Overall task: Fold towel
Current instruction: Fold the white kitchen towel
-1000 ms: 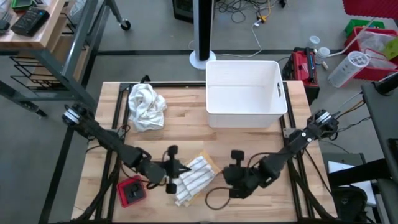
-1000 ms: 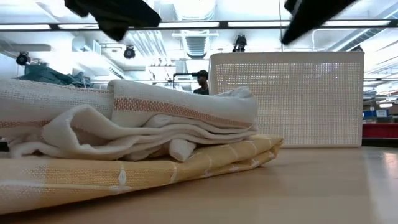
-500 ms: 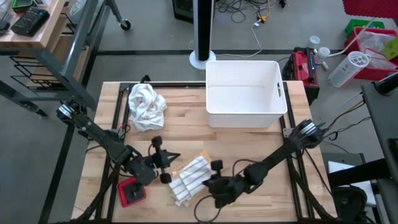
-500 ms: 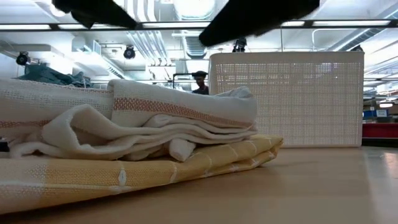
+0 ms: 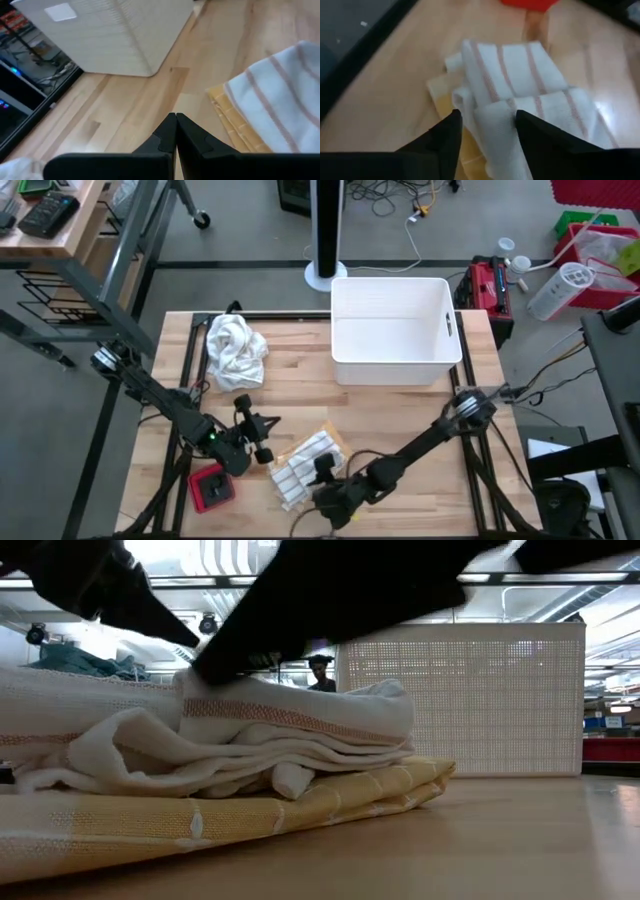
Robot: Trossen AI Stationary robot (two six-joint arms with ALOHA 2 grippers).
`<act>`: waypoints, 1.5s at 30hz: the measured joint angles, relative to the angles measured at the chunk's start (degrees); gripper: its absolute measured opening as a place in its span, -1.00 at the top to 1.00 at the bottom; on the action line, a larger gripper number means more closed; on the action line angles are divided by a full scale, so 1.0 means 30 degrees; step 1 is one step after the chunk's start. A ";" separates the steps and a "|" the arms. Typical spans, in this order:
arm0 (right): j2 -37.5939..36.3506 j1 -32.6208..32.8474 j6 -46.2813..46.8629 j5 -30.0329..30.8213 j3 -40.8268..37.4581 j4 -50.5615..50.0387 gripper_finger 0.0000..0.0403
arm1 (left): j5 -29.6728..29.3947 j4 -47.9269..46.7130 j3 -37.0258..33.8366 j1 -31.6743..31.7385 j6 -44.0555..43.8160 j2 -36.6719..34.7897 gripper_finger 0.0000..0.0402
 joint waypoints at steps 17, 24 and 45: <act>0.0459 -0.3021 0.0033 -0.4434 0.0275 -0.1327 0.86 | -0.1476 0.3021 -0.0989 0.0000 -0.0419 -0.0007 1.00; -0.1047 -0.2740 -0.0695 -0.3946 0.0281 -0.0673 0.96 | -0.1484 0.2992 -0.0355 -0.0023 0.0231 -0.0007 1.00; -1.1066 0.1332 -0.1855 0.9889 -0.1874 -0.0342 0.99 | 0.0973 0.2926 0.8917 -0.0517 1.1100 -0.0160 1.00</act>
